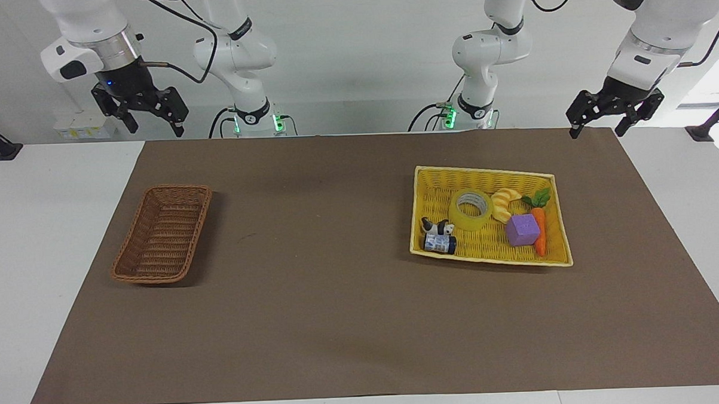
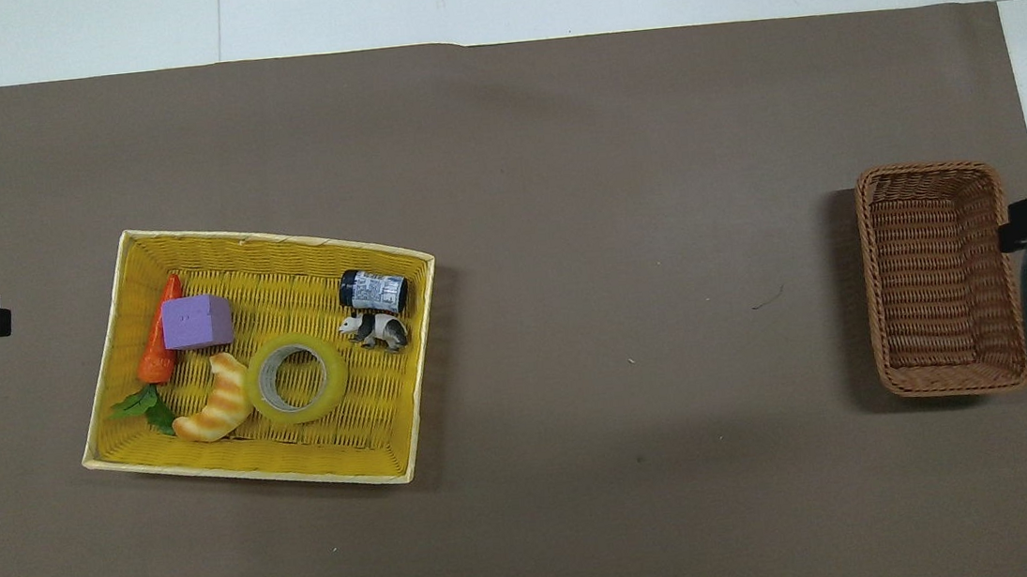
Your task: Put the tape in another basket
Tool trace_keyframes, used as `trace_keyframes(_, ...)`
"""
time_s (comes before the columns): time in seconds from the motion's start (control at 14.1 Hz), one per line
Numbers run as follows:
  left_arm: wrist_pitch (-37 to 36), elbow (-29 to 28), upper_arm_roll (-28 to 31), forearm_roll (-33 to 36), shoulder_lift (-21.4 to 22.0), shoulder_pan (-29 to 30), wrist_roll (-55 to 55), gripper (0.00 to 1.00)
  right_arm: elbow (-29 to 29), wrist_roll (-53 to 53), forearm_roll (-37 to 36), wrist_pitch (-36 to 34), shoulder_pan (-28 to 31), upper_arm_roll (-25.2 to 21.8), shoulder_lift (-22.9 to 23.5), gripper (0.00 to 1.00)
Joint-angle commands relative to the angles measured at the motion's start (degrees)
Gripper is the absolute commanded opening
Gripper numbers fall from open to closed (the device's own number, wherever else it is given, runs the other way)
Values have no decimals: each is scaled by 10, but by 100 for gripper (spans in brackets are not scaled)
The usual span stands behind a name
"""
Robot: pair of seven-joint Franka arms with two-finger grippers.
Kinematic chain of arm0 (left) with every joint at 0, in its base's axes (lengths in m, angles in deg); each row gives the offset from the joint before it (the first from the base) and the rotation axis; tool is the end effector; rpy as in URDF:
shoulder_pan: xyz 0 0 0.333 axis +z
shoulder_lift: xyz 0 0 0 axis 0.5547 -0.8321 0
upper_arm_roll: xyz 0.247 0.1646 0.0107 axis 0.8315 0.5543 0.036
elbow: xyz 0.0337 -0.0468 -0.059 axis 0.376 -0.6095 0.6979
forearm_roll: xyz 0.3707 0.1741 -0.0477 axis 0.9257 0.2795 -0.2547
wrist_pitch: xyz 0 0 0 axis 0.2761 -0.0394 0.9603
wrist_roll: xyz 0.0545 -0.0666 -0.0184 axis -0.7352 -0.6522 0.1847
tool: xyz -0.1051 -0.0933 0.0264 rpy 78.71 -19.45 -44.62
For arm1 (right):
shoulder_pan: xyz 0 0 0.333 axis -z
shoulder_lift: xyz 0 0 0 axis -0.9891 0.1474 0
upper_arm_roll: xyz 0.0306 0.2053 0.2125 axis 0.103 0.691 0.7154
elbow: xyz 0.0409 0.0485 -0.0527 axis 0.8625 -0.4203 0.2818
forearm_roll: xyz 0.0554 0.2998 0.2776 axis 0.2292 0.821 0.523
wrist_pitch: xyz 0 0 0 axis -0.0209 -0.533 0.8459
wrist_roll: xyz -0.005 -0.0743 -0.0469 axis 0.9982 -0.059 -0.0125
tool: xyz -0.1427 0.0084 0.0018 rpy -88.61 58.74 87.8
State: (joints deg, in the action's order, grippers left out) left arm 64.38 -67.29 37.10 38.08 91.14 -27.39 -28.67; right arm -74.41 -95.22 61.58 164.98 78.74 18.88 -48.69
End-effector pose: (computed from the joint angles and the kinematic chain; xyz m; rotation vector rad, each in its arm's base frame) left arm 0.5571 -0.0079 0.5905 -3.1139 0.1162 -0.0277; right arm 0.5422 -0.0272 0.6078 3.1042 -0.2300 -0.0053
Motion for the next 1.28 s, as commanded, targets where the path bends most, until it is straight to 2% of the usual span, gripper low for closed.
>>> trace_keyframes(0.0,-8,3,-5,1,1,7,7,100,-6,-3,1,0,5,3,-8,100)
trace_keyframes(1.21,0,2,-5,1,1,7,4,100,-6,-3,1,0,5,3,-8,100)
